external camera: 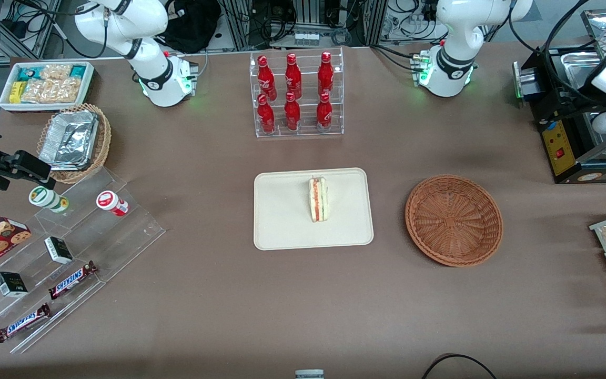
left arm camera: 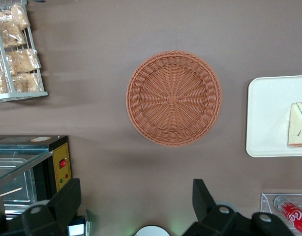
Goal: Place sandwich from basket to tray
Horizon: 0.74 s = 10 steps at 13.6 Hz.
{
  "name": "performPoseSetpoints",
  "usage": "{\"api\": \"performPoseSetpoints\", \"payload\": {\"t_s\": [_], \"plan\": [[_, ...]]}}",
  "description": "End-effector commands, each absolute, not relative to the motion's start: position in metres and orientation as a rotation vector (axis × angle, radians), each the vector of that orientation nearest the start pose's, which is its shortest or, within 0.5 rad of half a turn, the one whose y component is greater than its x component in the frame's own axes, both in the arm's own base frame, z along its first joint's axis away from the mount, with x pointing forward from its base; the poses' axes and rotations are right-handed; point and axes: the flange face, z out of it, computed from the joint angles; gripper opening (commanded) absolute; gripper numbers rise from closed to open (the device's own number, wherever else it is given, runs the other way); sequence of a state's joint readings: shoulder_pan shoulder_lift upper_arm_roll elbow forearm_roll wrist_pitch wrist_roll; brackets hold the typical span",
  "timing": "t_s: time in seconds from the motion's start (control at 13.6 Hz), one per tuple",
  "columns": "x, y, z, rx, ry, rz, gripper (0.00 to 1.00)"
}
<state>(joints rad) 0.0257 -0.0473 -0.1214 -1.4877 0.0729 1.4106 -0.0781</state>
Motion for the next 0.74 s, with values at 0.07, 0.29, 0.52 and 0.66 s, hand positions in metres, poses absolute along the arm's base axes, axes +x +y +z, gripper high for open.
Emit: {"api": "performPoseSetpoints", "payload": {"t_s": [0.07, 0.29, 0.52, 0.66], "plan": [[0.532, -0.039, 0.669, -3.071, 0.027, 0.063, 1.0], [0.536, -0.041, 0.66, -3.095, 0.031, 0.092, 1.0], [0.537, -0.032, 0.661, -3.117, 0.01, 0.094, 1.0], [0.537, -0.031, 0.661, -3.115, 0.031, 0.089, 1.0]]}}
